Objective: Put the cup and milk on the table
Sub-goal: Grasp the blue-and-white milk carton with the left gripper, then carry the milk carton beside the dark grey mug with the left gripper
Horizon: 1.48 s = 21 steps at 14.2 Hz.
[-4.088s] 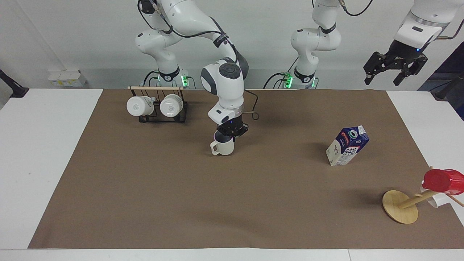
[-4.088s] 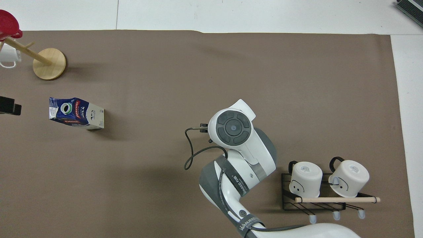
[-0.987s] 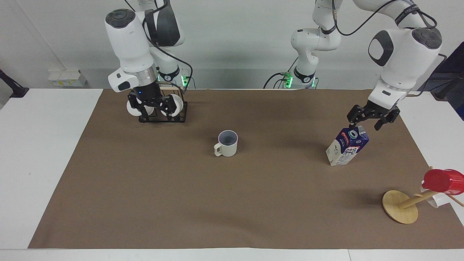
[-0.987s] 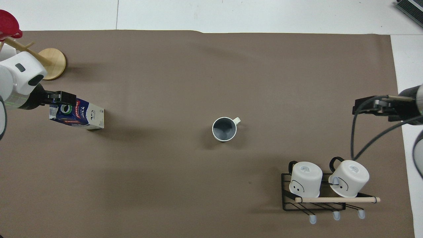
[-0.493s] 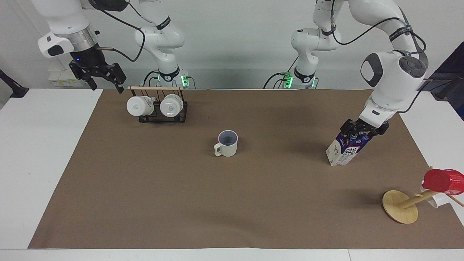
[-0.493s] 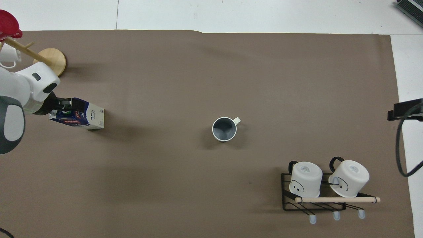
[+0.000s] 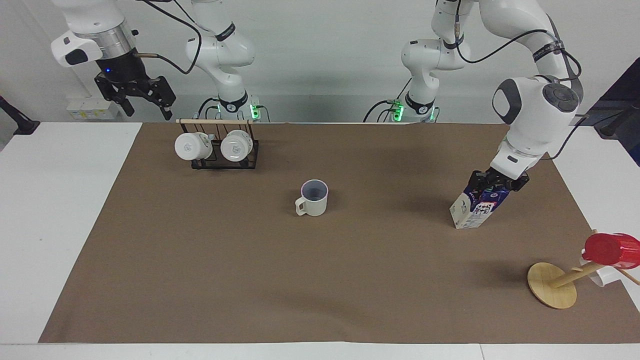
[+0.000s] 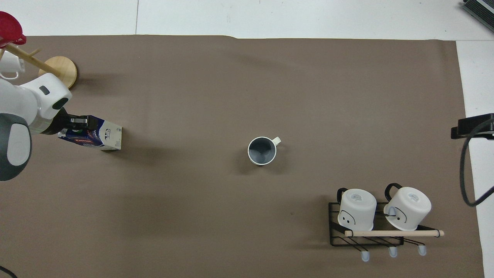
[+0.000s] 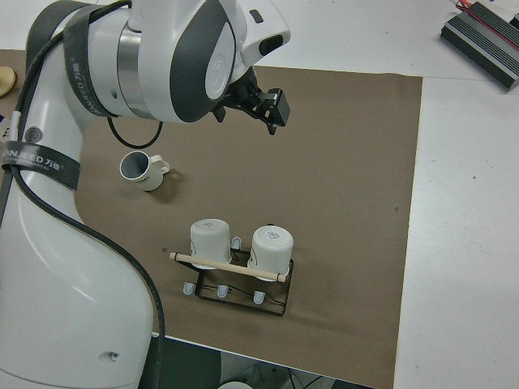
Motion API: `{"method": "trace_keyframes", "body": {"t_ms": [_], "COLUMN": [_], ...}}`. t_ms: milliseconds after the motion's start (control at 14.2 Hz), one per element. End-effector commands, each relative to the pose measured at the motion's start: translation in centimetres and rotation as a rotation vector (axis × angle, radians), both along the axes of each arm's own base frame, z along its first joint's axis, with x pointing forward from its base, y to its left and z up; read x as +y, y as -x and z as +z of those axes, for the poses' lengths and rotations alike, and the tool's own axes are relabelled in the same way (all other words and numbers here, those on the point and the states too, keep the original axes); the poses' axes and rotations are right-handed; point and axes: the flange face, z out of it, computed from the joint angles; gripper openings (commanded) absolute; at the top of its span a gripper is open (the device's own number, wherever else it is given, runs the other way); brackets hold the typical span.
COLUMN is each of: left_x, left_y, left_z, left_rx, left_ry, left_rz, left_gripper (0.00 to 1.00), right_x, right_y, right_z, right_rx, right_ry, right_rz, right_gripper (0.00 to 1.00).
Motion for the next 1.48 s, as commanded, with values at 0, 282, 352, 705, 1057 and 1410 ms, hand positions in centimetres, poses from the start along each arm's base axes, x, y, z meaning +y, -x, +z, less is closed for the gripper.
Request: {"method": "trace_keyframes", "body": {"t_ms": [0,282,352,705,1057,1410], "left_x": [-0.3,-3.6,-4.9,-16.5,-25.7,-33.2], "left_y": [0.3,0.8,0.8,2.5,4.5,5.5], "left_z": [1.4,3.0,3.2,4.9,3.5,2.4], "left_rx": [-0.025,-0.02,-0.024,-0.039,-0.008,0.005], "left_ry": [0.001,0.005,0.006,0.015,0.015,0.058], "left_rz": [0.0,-0.021,-0.013,0.011,0.02,0.046], "left_gripper": [0.44,0.44,0.44,0.45,0.46,0.47], "right_x": [0.1,0.0,-0.3,-0.4,-0.3,-0.3], "right_y": [0.1,0.2,0.3,0.8,0.7,0.6], "right_z": [-0.2,-0.2,-0.1,-0.5,-0.5,-0.7], "right_rx": [0.004,0.006,0.004,0.019,0.012,0.013], "right_ry": [0.01,0.009,0.008,0.006,0.007,0.007], "right_rz": [0.021,0.017,0.011,0.006,0.014,0.016], "right_gripper": [1.0,1.0,1.0,1.0,1.0,1.0]}}
